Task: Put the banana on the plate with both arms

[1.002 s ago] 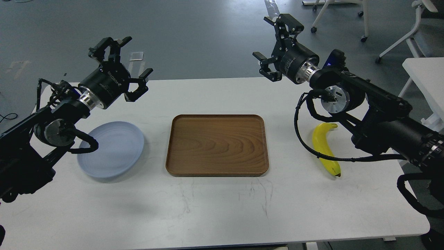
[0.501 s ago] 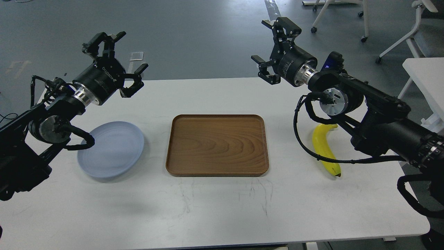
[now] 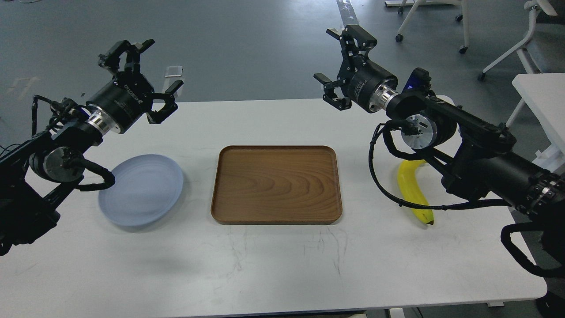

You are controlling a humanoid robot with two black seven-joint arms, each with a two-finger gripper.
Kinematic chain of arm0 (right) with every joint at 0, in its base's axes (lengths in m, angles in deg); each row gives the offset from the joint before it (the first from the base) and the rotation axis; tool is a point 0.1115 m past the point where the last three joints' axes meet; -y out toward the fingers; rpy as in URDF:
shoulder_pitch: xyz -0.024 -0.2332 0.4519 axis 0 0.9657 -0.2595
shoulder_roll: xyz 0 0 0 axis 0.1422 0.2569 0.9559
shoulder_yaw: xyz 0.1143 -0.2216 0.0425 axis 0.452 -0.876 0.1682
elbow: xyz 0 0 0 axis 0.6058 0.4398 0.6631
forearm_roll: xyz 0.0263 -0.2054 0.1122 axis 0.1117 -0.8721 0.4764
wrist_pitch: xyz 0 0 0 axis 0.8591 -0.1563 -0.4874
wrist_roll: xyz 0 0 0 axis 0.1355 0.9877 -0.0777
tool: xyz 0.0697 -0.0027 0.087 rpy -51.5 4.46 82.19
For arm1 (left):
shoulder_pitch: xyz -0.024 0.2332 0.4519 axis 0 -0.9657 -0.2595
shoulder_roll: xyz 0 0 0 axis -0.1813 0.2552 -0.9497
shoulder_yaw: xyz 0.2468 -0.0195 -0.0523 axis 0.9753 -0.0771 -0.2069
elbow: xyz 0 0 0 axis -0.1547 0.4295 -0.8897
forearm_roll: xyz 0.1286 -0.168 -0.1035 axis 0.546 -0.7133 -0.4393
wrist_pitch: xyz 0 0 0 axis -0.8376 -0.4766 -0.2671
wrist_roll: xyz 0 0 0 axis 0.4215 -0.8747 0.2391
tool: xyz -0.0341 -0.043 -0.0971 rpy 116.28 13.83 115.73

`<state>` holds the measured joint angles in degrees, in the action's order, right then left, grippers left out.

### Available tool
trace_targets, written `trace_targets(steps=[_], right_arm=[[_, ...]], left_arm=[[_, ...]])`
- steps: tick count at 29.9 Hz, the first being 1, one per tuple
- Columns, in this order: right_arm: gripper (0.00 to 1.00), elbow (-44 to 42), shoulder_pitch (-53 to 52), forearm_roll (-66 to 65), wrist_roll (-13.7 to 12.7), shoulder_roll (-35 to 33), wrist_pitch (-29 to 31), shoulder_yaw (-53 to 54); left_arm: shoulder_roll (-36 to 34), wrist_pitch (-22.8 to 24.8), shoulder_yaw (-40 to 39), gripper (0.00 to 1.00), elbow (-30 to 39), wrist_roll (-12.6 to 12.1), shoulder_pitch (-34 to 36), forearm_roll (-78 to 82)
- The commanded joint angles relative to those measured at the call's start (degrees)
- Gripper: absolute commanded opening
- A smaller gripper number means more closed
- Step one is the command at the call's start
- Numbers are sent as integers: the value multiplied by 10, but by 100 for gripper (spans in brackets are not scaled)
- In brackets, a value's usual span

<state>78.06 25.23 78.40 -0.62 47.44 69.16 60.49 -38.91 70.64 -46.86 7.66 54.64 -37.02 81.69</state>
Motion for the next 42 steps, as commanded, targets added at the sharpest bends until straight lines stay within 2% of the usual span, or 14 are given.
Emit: trace_targets(steps=[1,20,23,26,28,33,42], right_arm=[[99,0,2,0,0,1,-2,0],[99,5,5,1,-2,4,-7,1],[99,5,5,2,-3,-2,-3,1],[100,12,5,3,-23,-28,30,5],[100,13,5,3,-25,-46,48,5],[100,18,11,3,-25,-68,48,4],[100,21,13,2,-25,-61,40,8]], left_arm=[[1,-1,0,98,0,0,0,-1],[-3,-1,0,98,-2,1,-4,-1],[-3,-1,0,98,-2,1,-7,-1],[-3,-1,0,98,-2,0,-7,-1],[-4,-1,0,98,-2,0,-6,-1],[-4,-1,0,98,-3,1,-6,-1],[-5,-5,0,98,-3,5,-4,0]])
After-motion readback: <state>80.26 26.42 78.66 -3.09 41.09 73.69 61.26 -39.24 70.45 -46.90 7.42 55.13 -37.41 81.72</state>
